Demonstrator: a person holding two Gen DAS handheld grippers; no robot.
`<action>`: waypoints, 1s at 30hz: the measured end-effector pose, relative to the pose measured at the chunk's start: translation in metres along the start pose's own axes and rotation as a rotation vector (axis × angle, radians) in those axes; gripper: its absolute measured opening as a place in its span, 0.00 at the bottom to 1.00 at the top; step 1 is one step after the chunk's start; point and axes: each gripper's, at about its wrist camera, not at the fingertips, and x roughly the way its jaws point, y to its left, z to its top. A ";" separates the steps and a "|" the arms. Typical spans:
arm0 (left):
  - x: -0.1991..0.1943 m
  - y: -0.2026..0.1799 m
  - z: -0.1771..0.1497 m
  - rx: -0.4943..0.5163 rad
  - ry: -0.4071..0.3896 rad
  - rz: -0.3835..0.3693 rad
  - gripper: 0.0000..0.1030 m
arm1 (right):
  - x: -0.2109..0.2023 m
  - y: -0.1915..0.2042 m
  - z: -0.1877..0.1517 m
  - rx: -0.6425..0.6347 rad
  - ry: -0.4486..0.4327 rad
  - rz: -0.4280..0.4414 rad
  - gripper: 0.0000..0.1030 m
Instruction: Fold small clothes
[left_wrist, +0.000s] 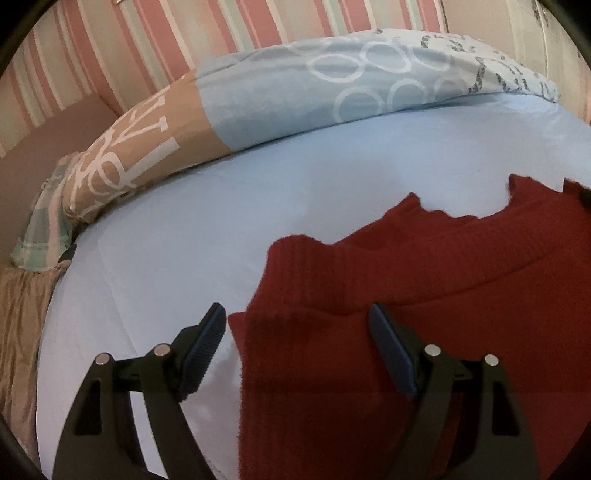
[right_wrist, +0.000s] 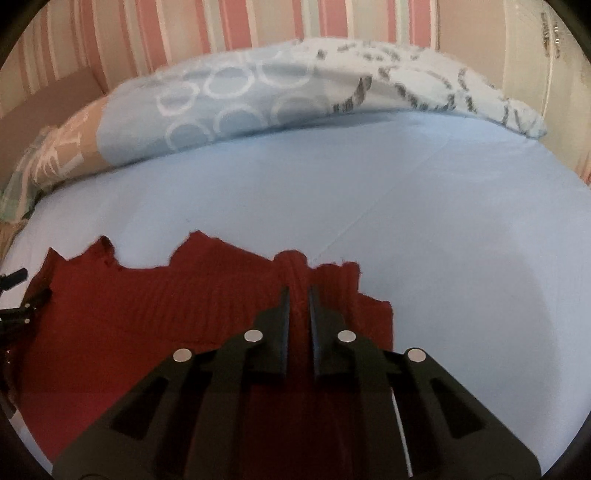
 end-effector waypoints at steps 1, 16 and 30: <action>0.000 0.003 0.000 -0.012 0.004 -0.001 0.78 | 0.002 0.003 0.000 -0.015 0.021 0.039 0.16; -0.025 0.010 -0.032 -0.061 0.030 -0.090 0.79 | -0.050 -0.003 -0.055 0.020 -0.001 0.156 0.52; -0.024 0.030 -0.043 -0.130 0.029 -0.074 0.86 | -0.053 -0.017 -0.062 0.014 -0.022 0.106 0.46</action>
